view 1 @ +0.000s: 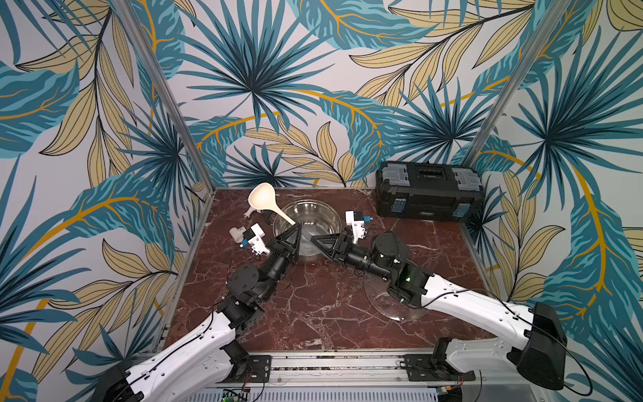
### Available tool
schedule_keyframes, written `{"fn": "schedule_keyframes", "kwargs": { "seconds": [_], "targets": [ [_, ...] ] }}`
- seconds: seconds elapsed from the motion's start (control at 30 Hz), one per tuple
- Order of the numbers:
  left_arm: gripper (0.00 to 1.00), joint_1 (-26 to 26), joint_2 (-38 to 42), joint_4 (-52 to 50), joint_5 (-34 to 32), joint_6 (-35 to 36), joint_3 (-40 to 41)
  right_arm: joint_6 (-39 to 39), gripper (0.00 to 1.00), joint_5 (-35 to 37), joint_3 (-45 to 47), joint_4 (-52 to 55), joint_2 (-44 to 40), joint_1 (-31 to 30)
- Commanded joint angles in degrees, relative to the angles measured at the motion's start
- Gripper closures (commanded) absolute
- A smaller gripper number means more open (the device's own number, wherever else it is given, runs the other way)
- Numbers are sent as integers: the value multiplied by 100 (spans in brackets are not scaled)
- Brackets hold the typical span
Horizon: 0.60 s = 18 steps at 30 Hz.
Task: Stir the soup with a spoon
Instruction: Adjust the spoon.
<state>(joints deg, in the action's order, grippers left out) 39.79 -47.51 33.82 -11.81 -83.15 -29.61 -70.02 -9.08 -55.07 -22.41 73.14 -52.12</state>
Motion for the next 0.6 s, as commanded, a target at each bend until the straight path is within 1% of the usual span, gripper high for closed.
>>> {"fn": "schedule_keyframes", "kwargs": {
  "seconds": [0.0, 0.13, 0.27, 0.57],
  "targets": [
    [100, -28, 101, 47, -25, 29, 187, 37, 62, -63, -126, -71, -28, -53],
    [100, -24, 108, 67, -25, 29, 218, 41, 65, -98, -149, -35, -22, -49],
    [100, -25, 148, 5, -25, 29, 231, 44, 71, -103, -157, -35, -20, -47],
    [100, -25, 197, -58, -25, 29, 267, 15, 71, -177, -179, -36, 30, -53]
  ]
}}
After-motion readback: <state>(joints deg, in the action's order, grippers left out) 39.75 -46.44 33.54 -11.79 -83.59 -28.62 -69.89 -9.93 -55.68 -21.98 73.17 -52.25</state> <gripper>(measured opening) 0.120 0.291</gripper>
